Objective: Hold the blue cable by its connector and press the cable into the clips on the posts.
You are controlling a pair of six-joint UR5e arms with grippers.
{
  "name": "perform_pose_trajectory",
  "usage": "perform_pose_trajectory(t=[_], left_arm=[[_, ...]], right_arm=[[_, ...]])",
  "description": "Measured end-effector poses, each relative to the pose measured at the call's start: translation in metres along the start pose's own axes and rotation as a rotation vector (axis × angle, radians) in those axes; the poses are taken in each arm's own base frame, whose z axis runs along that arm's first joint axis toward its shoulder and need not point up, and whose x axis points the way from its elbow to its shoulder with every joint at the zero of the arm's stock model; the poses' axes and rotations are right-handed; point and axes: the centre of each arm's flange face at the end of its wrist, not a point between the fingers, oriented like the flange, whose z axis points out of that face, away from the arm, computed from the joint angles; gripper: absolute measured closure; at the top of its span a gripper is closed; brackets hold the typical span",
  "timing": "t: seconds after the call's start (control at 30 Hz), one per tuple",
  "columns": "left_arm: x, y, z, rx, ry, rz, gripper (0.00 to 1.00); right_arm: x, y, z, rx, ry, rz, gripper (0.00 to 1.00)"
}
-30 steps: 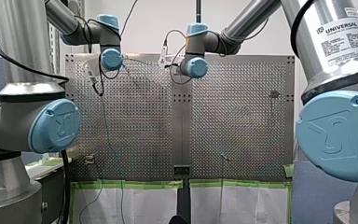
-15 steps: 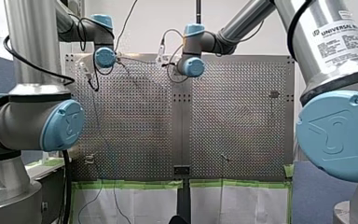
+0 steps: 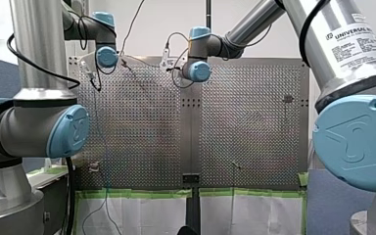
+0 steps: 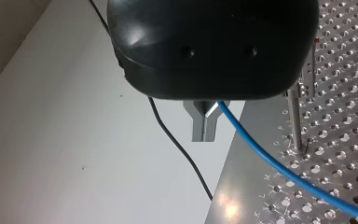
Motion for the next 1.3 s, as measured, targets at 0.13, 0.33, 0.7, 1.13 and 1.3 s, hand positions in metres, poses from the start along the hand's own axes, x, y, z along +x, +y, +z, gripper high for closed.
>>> perform_pose_trajectory(t=[0.13,0.33,0.7,1.13,1.3], left_arm=[[0.001,0.000,0.001,0.013,0.007,0.003,1.00],[0.005,0.002,0.004,0.020,0.014,0.006,1.00],[0.035,0.013,0.016,0.009,0.053,0.041,1.00],[0.035,0.018,0.025,0.032,0.039,0.029,1.00],[0.045,0.025,0.030,0.031,0.057,0.037,1.00]], right_arm=[[0.000,0.000,0.000,-0.002,-0.001,0.000,1.00],[0.000,0.004,0.000,-0.012,-0.005,-0.001,1.00],[-0.002,0.013,0.001,-0.031,-0.013,-0.005,1.00],[-0.005,0.027,0.004,-0.051,-0.018,-0.010,1.00],[-0.005,0.033,0.005,-0.060,-0.019,-0.012,1.00]])
